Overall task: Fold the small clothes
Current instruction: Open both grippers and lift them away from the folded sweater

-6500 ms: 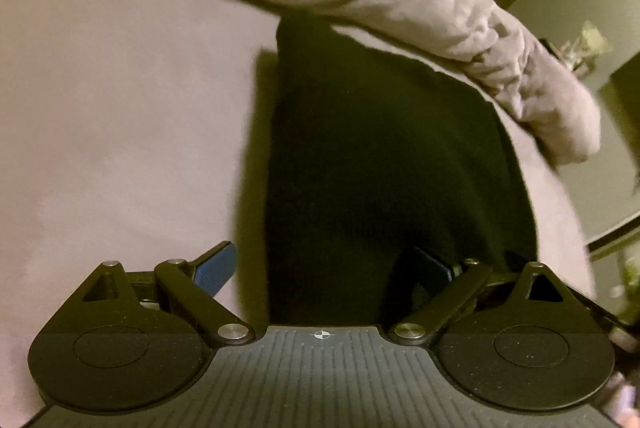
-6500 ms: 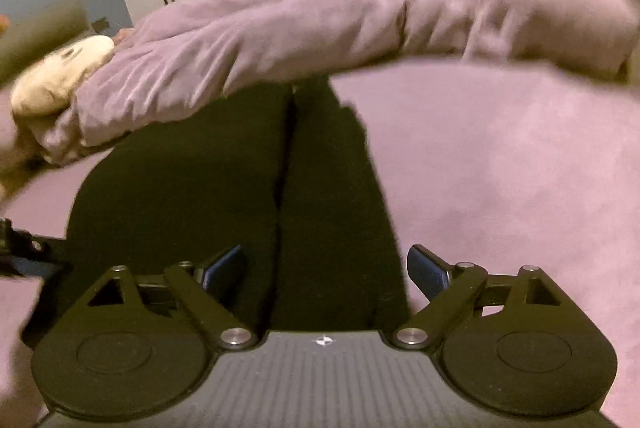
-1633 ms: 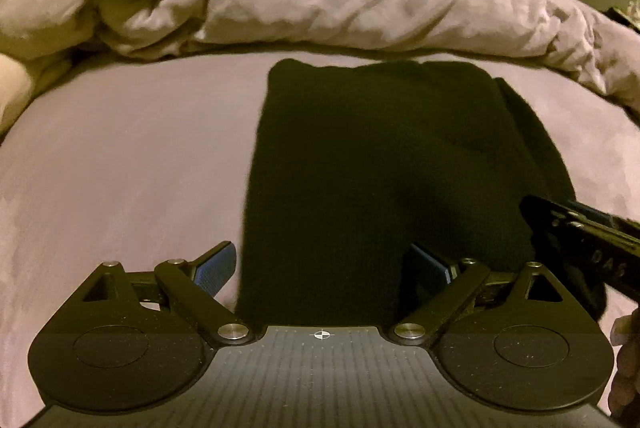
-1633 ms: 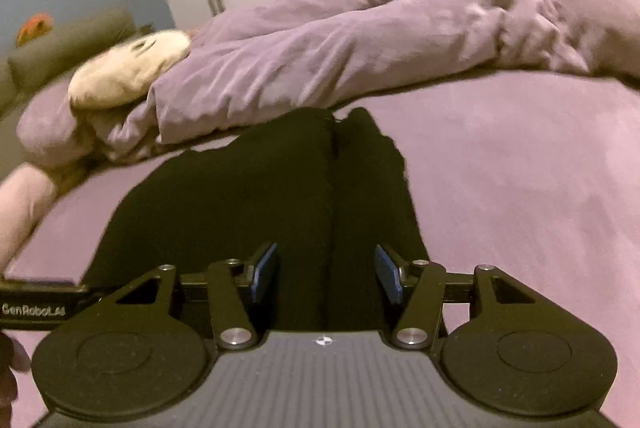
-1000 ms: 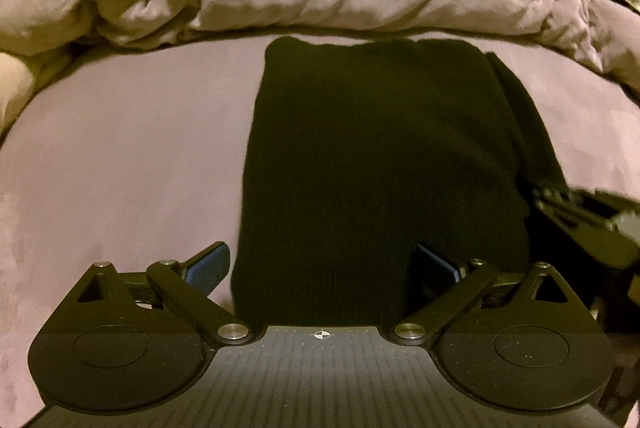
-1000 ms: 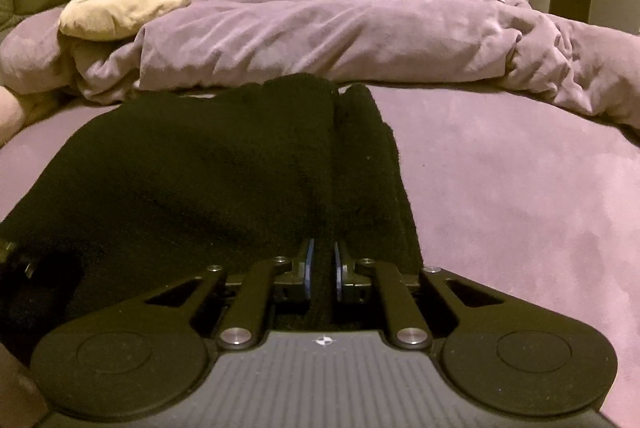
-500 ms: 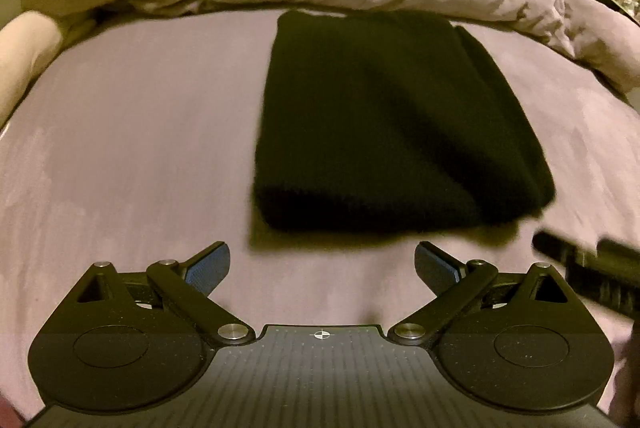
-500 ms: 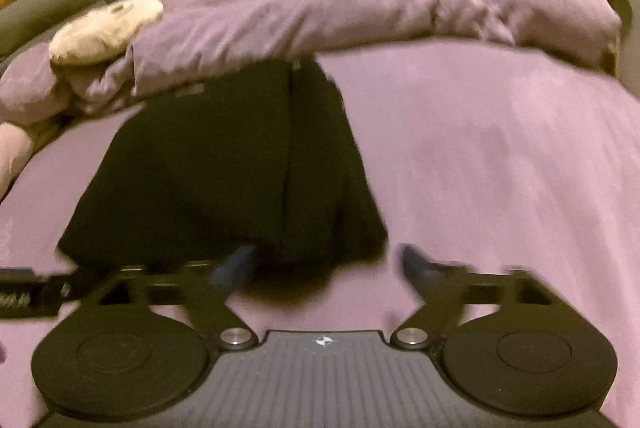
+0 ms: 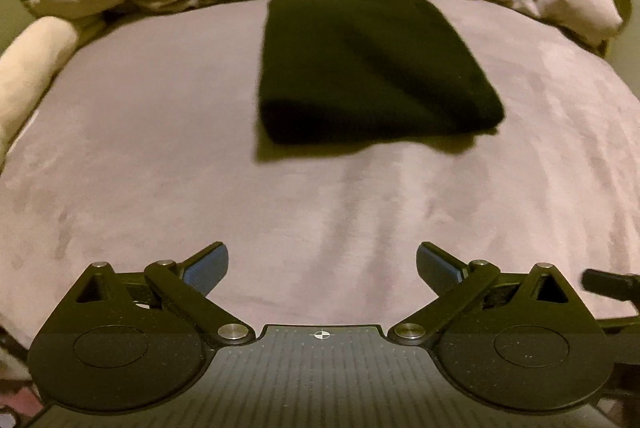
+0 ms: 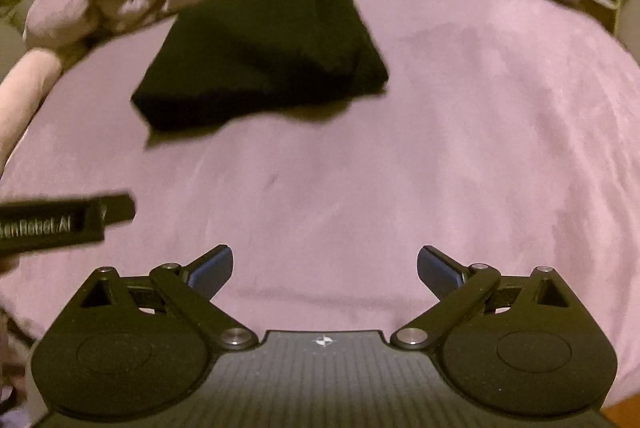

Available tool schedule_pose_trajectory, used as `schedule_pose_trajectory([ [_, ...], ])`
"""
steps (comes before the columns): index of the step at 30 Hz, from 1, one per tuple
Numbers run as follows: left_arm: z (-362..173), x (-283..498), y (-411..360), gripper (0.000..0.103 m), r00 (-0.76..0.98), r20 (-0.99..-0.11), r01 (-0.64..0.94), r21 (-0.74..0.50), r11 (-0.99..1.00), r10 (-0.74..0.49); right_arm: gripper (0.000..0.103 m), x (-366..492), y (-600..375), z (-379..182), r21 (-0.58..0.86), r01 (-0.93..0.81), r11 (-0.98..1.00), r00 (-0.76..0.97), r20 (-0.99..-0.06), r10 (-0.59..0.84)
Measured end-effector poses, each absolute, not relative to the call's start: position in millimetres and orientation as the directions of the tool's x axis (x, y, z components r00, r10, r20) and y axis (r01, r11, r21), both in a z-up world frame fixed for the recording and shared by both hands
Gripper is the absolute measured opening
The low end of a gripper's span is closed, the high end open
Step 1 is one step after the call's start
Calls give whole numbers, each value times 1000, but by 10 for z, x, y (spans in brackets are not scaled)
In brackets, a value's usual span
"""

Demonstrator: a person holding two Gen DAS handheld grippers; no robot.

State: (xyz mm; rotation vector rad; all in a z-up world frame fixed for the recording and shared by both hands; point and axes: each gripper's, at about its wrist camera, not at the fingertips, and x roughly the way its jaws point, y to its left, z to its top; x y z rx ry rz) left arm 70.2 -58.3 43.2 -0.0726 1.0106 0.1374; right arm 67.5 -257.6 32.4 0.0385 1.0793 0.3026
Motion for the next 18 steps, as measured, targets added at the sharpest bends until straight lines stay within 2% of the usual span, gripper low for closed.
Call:
schedule_pose_trajectory([
  [2,401,754,-579,103,531,-845,-133,-11,991,62,99,696,-2651,343,243,-200,949,488,-816,311],
  [7,370,948,-229,103,579,-815,-233,-150,961,13,99,1032,-2520,229,302,-226,926,565,-734,377],
  [10,272,1122,-38,103,569,-818,-277,-93,956,86,98,1448,-2566,104,329,-133,935,598,-726,341],
  [12,180,1254,86,103,559,-820,-316,-72,946,124,88,1756,-2671,-62,387,-35,921,576,-746,335],
  [14,67,1428,176,103,529,-841,-337,-83,938,116,59,2065,-2766,-259,524,44,850,533,-732,424],
  [15,21,1515,196,103,511,-852,-344,-85,935,111,52,2176,-2776,-350,579,75,812,520,-717,464],
  [16,-15,1579,196,103,499,-860,-350,-86,933,108,46,2293,-2754,-428,603,98,792,506,-715,482],
  [18,-53,1684,162,103,488,-867,-350,-88,933,101,44,2452,-2668,-555,623,104,776,479,-715,510],
])
